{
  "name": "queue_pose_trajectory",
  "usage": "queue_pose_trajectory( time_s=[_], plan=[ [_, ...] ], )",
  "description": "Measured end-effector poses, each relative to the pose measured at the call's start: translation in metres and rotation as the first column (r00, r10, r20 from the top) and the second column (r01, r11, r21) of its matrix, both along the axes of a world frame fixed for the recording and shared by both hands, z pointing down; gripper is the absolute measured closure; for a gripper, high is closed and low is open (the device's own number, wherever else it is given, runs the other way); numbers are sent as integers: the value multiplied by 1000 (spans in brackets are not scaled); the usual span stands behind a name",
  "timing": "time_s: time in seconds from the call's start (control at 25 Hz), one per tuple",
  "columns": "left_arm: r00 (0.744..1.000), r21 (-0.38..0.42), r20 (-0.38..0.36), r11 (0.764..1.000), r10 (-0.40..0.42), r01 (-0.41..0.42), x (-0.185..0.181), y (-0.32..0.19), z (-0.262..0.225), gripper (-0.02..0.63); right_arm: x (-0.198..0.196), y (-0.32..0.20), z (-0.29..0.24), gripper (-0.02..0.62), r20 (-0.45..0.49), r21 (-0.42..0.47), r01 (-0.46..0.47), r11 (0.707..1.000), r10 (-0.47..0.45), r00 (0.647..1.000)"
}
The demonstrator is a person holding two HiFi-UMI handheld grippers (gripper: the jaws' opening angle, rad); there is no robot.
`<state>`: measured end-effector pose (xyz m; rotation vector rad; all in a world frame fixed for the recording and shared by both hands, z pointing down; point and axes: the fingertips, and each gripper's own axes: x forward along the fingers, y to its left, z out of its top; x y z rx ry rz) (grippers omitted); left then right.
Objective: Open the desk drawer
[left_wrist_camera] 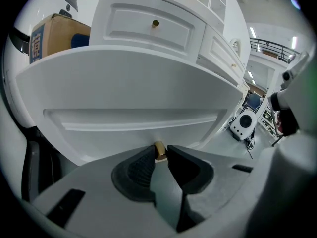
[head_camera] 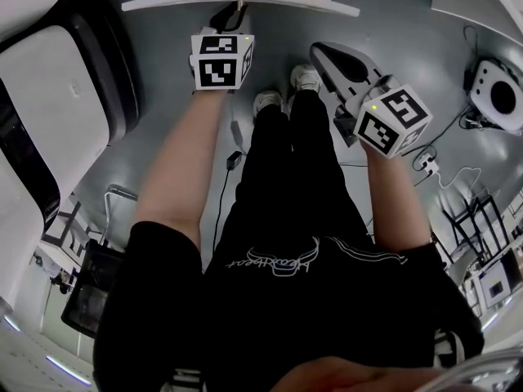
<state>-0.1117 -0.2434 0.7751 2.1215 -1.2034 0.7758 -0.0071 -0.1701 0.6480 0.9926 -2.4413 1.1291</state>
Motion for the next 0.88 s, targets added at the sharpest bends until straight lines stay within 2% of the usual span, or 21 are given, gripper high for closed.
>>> queue_pose_trajectory(
  time_s=[0.32, 0.6, 0.88],
  plan=[
    [1000, 6, 6, 1000, -26, 26, -4, 23, 0, 525, -4, 15, -2, 591, 11, -9, -17, 1000, 17, 1000],
    [999, -21, 19, 999, -46, 47, -4, 32, 4, 525, -2, 28, 8, 591, 34, -39, -16, 999, 17, 999],
    [995, -23, 10, 995, -101, 101, -7, 37, 4, 526, 6, 42, 7, 591, 25, -36, 33, 999, -32, 999]
  ],
)
